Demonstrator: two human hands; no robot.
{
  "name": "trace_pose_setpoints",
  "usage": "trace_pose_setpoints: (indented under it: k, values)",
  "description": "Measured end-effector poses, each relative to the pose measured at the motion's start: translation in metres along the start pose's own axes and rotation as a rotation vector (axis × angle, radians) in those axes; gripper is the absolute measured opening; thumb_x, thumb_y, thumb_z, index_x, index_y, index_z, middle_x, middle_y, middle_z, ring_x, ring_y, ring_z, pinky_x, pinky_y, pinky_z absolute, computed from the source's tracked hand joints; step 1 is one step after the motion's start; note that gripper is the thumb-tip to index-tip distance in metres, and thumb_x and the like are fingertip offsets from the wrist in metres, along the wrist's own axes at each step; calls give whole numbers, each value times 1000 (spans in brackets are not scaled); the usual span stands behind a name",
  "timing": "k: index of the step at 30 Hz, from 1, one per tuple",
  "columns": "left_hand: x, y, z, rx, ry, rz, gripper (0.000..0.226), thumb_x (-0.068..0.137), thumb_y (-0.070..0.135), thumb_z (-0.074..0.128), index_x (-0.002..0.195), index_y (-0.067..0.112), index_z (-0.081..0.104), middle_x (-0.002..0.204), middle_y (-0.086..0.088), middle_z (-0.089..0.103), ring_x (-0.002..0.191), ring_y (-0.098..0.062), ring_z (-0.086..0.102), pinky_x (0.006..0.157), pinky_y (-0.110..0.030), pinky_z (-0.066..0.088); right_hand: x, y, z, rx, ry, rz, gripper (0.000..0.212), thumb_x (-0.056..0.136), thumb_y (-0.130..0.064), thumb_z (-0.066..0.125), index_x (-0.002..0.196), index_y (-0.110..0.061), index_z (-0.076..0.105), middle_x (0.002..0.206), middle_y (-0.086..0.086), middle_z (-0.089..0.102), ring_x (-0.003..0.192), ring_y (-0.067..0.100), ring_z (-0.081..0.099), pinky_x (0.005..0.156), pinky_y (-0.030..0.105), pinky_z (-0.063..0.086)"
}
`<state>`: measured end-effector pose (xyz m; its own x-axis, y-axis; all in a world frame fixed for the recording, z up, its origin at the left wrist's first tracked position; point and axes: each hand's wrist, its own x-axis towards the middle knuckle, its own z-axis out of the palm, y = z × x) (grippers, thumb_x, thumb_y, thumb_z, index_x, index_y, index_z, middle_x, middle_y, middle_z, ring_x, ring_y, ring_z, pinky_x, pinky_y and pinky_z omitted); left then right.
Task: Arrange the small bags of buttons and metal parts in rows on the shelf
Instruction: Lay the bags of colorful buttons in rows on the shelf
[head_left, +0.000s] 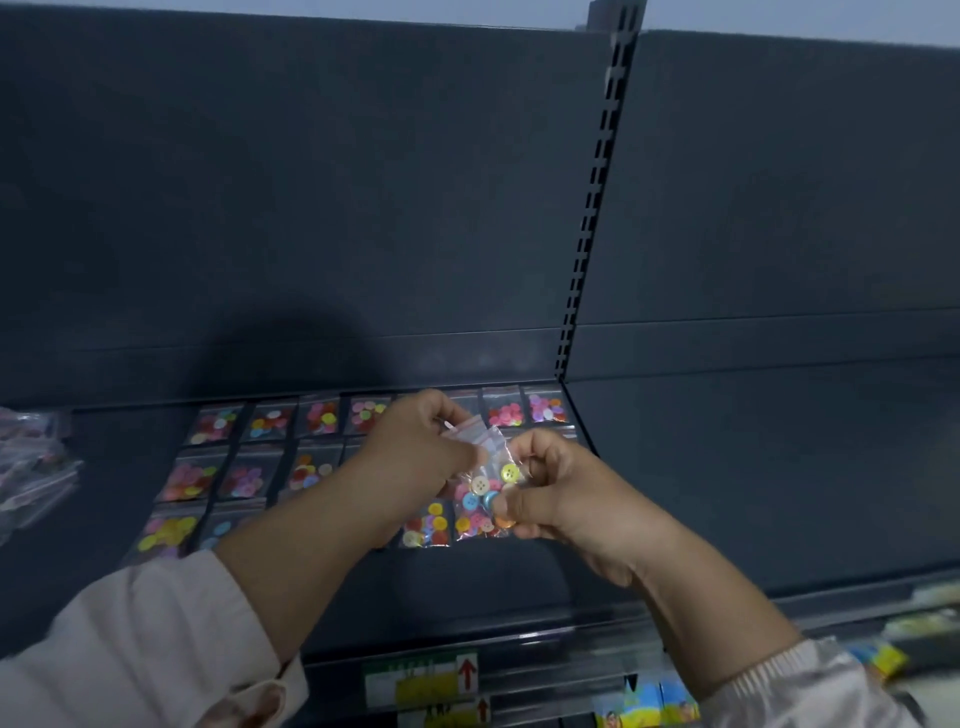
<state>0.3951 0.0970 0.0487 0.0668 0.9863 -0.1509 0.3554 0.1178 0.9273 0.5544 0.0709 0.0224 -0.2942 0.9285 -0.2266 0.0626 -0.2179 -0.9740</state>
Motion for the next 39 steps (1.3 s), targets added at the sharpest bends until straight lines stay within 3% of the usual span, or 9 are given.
trace_pose_setpoints:
  k: [3, 7, 11, 17, 22, 26, 30, 34, 39]
  values:
    - [-3, 0, 5, 8, -17, 1, 22, 79, -1, 70, 82, 15, 56, 78, -4, 61, 58, -13, 56, 43, -17, 46, -3, 4, -4, 1, 13, 12, 28, 78, 5, 69, 91, -15, 54, 81, 4, 61, 67, 10, 63, 59, 21, 51]
    - [-4, 1, 6, 33, -31, -3, 20, 77, 2, 72, 88, 12, 58, 84, -7, 64, 64, -17, 59, 47, -21, 48, -6, 8, -10, -33, 59, -18, 10, 84, -15, 67, 78, -19, 61, 79, 1, 65, 72, 12, 60, 65, 24, 48]
    - [-7, 1, 8, -9, -50, -23, 15, 80, 6, 71, 84, 12, 59, 84, -7, 64, 62, -15, 58, 48, -21, 50, -6, 13, -14, -72, 129, -30, 28, 87, -12, 63, 62, -23, 62, 63, -4, 61, 59, 10, 49, 56, 23, 39]
    - [-6, -9, -2, -193, 42, -91, 8, 87, 5, 62, 82, 10, 59, 71, -8, 61, 56, -14, 53, 57, -28, 50, -11, 22, -26, -64, 294, 71, 23, 87, -6, 62, 67, -17, 56, 62, 2, 59, 55, 12, 50, 51, 22, 41]
    - [-10, -15, -13, -212, 91, -87, 15, 87, 4, 62, 75, 11, 57, 67, -7, 59, 58, -16, 53, 52, -25, 50, -3, 37, -31, -203, 436, 173, 10, 85, -2, 63, 79, -6, 55, 60, 9, 57, 52, 17, 52, 52, 27, 47]
    - [-12, -19, -16, -176, 99, -72, 16, 87, 5, 62, 73, 12, 58, 73, -9, 61, 63, -17, 56, 55, -27, 49, 6, 47, -29, -426, 500, 173, 13, 79, -9, 69, 77, -6, 56, 64, 10, 64, 57, 20, 59, 57, 33, 53]
    - [-14, -21, -19, -119, 107, -54, 16, 87, 5, 62, 73, 13, 58, 76, -8, 63, 63, -15, 58, 51, -24, 47, 2, 49, -29, -896, 557, 44, 14, 78, -17, 67, 79, -16, 52, 77, -1, 58, 68, 16, 54, 51, 24, 37]
    - [-16, -22, -21, -118, 113, -49, 19, 87, 5, 61, 71, 14, 56, 70, -6, 61, 56, -14, 55, 46, -21, 43, -1, 56, -27, -926, 380, -186, 16, 84, -7, 60, 79, -23, 59, 86, -9, 53, 75, 5, 52, 60, 5, 38]
    - [-16, -22, -21, -132, 108, -57, 16, 87, 4, 61, 74, 13, 58, 76, -10, 63, 60, -16, 58, 48, -22, 47, 6, 65, -27, -980, 302, -203, 12, 86, -7, 61, 85, -16, 68, 87, -8, 57, 80, 7, 55, 63, 1, 35]
